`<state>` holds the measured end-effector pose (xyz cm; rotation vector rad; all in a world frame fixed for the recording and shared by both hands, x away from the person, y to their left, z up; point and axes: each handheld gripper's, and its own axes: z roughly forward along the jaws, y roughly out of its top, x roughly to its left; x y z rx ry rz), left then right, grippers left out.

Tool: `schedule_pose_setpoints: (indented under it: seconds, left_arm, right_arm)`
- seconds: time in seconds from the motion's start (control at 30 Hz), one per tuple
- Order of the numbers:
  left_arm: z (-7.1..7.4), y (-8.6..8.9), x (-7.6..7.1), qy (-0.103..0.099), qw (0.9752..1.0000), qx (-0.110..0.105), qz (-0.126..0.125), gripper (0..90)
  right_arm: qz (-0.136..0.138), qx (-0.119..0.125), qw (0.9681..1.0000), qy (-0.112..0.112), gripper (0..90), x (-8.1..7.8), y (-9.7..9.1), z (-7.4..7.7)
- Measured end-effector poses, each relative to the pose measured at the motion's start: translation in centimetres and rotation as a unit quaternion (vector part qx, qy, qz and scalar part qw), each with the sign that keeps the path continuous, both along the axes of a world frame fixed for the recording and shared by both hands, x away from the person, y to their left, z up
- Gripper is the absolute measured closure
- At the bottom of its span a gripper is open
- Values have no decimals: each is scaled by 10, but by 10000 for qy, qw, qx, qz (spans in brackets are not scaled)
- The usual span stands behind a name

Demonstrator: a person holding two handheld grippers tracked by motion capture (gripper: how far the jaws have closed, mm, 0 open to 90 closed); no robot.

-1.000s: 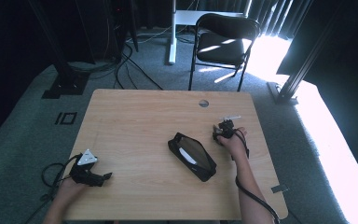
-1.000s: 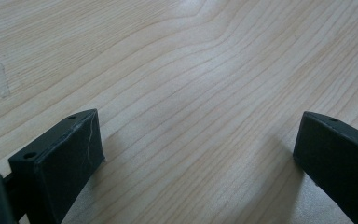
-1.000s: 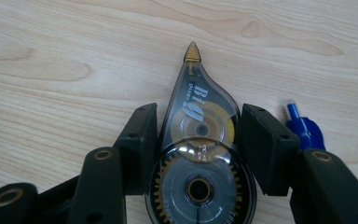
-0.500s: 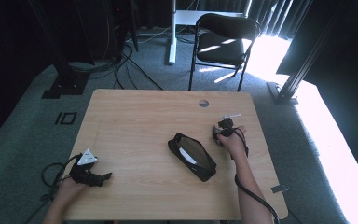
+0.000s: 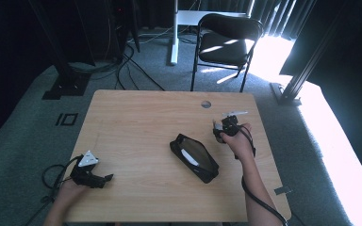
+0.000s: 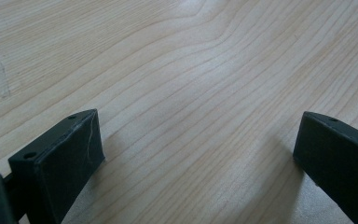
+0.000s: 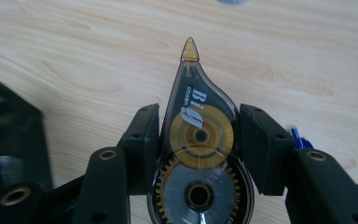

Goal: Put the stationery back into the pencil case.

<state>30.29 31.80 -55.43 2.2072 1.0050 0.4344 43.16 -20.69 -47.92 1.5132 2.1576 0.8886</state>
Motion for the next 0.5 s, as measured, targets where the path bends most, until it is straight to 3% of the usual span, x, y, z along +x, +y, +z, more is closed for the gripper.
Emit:
schedule_pose_setpoints:
  seconds: [0.3, 0.5]
  left_arm:
    - [0, 0, 0, 0, 10000, 0, 0, 16]
    - [0, 0, 0, 0, 10000, -2, 0, 16]
  right_arm:
    - [490, 99, 9985, -225, 495, -23, 17, 27]
    - [876, 212, 9955, -297, 496, -40, 30, 40]
